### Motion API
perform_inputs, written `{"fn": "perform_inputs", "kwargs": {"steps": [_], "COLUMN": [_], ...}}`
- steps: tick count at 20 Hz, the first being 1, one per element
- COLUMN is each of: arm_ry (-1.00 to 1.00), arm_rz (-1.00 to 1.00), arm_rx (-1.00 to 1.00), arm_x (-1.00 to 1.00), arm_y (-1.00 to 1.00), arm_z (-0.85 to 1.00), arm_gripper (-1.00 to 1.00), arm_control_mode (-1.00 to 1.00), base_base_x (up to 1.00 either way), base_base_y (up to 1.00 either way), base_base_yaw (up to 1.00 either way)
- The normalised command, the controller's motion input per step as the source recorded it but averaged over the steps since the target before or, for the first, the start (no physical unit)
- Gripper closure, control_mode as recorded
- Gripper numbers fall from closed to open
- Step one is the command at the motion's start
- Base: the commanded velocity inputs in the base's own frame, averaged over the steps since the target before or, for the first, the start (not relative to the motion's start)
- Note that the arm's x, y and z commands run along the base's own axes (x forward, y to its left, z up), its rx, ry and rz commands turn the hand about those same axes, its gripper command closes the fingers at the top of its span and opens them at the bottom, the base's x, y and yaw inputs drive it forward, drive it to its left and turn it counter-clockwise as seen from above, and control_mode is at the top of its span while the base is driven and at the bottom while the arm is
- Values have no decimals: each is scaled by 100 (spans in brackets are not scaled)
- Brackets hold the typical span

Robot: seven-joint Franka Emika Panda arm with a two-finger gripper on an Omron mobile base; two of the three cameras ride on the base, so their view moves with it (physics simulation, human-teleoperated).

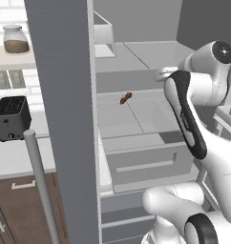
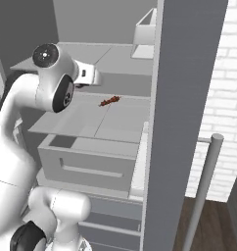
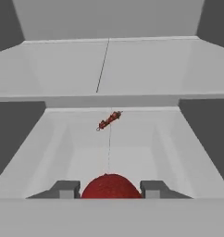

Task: Take the strawberry from the fridge and place it on top of the pancake, located on the dining counter.

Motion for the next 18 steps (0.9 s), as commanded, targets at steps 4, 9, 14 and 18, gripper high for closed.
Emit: {"fn": "perform_inputs", "kwargs": {"steps": [4,9,14,18], "arm_ry": [31,28,15,1], "arm_rz": [0,-1,0,0], "arm_rx": [0,0,0,-3], "arm_x": [-99,-87,-63,-17], "arm_y": [7,10,24,10], "arm_z": [-16,-11,-45,-54], "arm_gripper": [100,100,100,100], "arm_control_mode": [-100,-100,-100,-100], "base_base_x": [0,0,0,0], "base_base_y": [0,0,0,0], "base_base_yaw": [0,0,0,0]}}
